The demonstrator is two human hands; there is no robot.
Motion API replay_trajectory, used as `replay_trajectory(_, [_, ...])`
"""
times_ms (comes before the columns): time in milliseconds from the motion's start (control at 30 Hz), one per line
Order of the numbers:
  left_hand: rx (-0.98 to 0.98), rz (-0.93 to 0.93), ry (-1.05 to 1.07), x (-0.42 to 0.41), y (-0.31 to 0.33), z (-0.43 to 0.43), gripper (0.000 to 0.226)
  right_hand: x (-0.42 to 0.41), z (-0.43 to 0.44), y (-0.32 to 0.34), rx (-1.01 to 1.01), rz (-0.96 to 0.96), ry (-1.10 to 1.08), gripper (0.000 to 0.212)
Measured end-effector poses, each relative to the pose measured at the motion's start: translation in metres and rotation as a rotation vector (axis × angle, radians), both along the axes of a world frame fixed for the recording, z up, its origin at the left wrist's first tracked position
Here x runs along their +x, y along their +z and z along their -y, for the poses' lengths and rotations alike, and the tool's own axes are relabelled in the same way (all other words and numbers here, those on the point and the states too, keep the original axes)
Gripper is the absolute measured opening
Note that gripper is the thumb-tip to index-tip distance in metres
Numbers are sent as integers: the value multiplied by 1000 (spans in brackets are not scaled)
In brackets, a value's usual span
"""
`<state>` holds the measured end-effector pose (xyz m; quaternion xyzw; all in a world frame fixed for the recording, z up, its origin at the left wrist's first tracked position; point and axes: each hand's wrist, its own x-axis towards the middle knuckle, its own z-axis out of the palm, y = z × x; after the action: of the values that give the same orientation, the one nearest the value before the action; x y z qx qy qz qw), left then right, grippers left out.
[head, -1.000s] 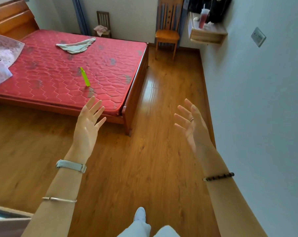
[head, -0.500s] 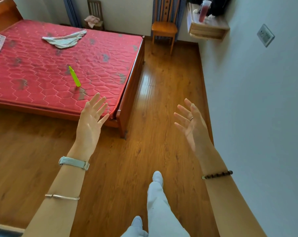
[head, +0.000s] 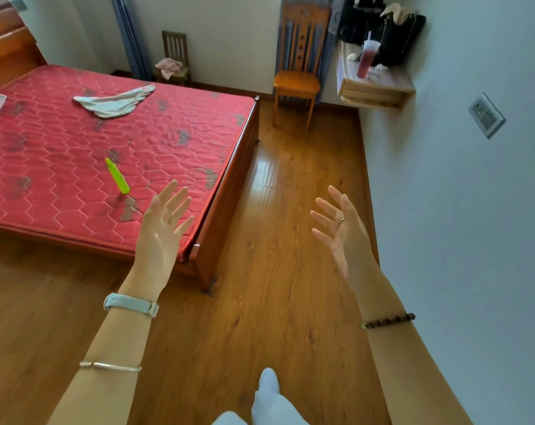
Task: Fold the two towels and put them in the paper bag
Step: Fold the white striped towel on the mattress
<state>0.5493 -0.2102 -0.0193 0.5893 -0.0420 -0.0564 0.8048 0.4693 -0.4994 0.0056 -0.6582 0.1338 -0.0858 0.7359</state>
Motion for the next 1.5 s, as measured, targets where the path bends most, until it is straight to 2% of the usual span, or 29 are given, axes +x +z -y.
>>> replay_trajectory(300, [-11,22,32,75,9,61,49,84,66,3,11,15,11,91])
replay_trajectory(433, [-20,30,39,113,11,78,52,124,84,3,38,14,7,58])
replay_trajectory(500, [-16,39,32,133,11,86,54,145,93,1,39,11,2,55])
replay_trajectory(667, [-20,58,23,193,15,105,86,205,112,3,38,18,-1,64])
replay_trajectory(767, [-23,53,28,239,14,116,74,250,123,3,46,30,1,66])
replay_trajectory(867, [-14,51,25,290,12,126,55,297,133,8,38,28,-9,93])
replay_trajectory(933, [-6,46,20,325,15,132,52,329,138,11,30,29,-23,99])
replay_trajectory(1033, [-6,46,5,374,19,142,52,370,148,15,26,22,-39,91])
replay_trajectory(1133, [2,51,-21,413,21,156,52,403,160,14,32,17,-69,65])
replay_trajectory(1200, [0,45,-31,431,20,165,54,421,167,11,32,-1,-78,63])
replay_trajectory(1300, [-5,39,-36,455,16,175,55,444,176,8,34,-11,-78,68])
replay_trajectory(1433, [-11,31,-27,486,13,187,54,479,189,3,51,-19,-70,95])
replay_trajectory(1500, [-8,29,-21,503,13,195,53,499,196,2,48,-19,-62,99])
